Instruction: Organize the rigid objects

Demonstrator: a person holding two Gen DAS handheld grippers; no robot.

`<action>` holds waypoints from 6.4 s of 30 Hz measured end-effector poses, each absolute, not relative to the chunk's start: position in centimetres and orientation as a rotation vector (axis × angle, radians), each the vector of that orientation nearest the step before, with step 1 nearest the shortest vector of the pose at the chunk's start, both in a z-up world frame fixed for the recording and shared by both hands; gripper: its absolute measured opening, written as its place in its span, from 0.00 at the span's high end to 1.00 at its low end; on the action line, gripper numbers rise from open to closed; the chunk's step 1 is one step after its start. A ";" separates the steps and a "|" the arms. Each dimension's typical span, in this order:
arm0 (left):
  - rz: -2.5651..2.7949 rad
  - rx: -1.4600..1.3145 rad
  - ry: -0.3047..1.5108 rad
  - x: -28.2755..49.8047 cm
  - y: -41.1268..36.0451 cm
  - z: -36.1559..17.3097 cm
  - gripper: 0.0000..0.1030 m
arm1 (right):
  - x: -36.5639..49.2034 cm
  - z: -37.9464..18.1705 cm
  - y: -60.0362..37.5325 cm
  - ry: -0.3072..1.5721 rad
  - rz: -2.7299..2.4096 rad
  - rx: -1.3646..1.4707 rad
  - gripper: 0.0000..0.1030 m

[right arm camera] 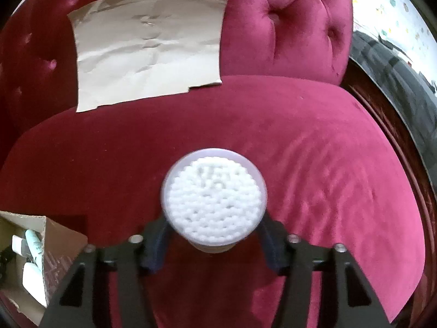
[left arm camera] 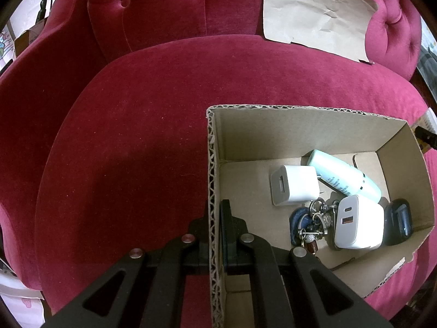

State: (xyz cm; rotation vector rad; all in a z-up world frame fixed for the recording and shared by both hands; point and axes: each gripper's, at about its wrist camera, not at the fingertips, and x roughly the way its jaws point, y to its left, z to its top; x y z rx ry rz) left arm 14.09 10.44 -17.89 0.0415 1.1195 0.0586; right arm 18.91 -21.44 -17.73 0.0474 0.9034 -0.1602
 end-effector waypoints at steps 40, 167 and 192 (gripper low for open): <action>0.059 0.043 1.120 14.1 10.5 -17.8 0.96 | 15.9 -9.2 -12.9 0.859 0.055 -0.001 0.42; 0.115 0.174 1.035 9.3 6.7 -8.8 0.00 | 9.3 -7.0 -8.9 0.910 0.135 -0.038 0.00; 0.082 0.066 0.977 3.0 3.8 -3.5 0.00 | 1.9 -2.8 -10.2 0.859 0.120 0.017 0.00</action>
